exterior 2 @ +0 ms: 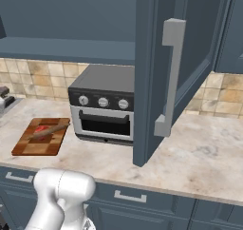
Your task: Open the cabinet, retrieve the rolling pin, and place it next to the meat on the cutting board to prepare for tenderizing.
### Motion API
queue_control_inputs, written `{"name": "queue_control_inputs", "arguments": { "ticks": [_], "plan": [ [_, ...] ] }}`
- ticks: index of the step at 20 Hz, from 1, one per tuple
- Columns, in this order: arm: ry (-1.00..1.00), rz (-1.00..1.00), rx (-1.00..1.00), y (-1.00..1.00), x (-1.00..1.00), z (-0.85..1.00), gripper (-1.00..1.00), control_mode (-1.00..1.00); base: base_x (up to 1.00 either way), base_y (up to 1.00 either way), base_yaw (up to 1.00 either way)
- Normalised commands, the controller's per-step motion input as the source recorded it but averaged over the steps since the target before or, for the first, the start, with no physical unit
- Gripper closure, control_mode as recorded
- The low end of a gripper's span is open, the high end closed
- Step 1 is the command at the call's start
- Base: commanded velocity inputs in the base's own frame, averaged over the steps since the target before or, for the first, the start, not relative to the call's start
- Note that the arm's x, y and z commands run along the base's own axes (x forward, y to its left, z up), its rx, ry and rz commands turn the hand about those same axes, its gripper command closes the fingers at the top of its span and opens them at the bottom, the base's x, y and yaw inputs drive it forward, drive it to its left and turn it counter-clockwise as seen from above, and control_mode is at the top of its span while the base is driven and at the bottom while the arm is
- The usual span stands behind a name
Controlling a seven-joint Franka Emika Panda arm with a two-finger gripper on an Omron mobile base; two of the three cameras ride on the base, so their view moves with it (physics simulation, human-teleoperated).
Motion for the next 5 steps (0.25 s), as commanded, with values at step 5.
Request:
{"name": "queue_control_inputs", "arguments": {
  "ticks": [5],
  "plan": [
    [-0.13, 0.0, 0.0, -0.28, 0.23, 0.08, -1.0, -1.0, 0.0, 0.0, 0.0]
  ]
}}
